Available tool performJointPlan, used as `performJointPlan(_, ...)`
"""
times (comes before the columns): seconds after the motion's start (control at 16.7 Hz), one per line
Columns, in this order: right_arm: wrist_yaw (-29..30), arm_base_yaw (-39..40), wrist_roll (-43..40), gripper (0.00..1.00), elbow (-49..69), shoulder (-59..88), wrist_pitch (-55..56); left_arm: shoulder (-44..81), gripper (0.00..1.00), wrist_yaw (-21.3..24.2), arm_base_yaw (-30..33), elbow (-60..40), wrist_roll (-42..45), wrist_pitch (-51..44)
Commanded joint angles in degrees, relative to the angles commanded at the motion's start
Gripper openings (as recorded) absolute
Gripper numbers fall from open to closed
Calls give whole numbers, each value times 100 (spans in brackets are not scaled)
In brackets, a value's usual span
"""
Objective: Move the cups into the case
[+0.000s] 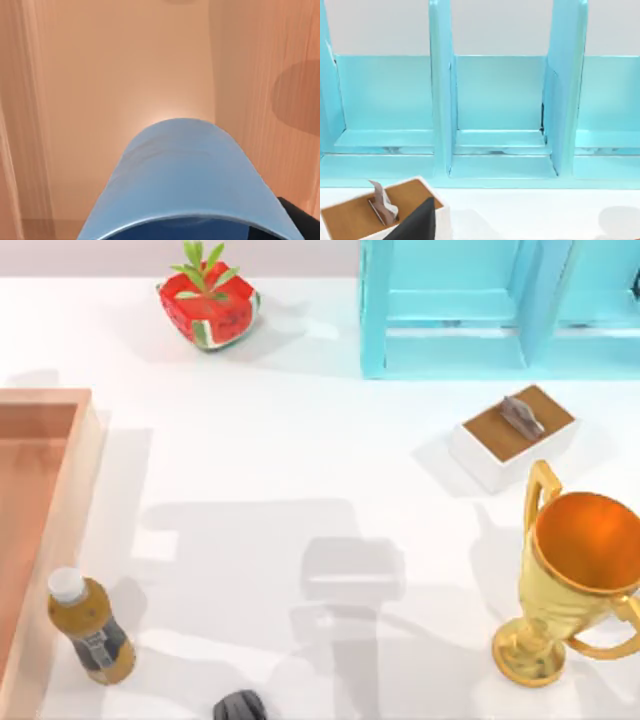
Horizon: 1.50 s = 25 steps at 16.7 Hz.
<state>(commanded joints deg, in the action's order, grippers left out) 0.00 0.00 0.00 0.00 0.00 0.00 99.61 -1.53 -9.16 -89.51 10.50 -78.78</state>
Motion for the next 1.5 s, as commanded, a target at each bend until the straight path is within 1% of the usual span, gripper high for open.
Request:
performJointPlan(0.24, 0, 0, 0, 100, 0, 0, 0, 30, 0, -12, 3, 75, 19, 100)
performJointPlan(0.72, 0, 0, 0, 100, 0, 0, 0, 124, 0, 3, -176, 1201, 179, 1352)
performJointPlan(1.02, 0, 0, 0, 100, 0, 0, 0, 143, 0, 4, -197, 1288, 200, 1437)
performJointPlan(1.5, 0, 0, 0, 100, 0, 0, 0, 143, 60, 4, -197, 1288, 200, 1437)
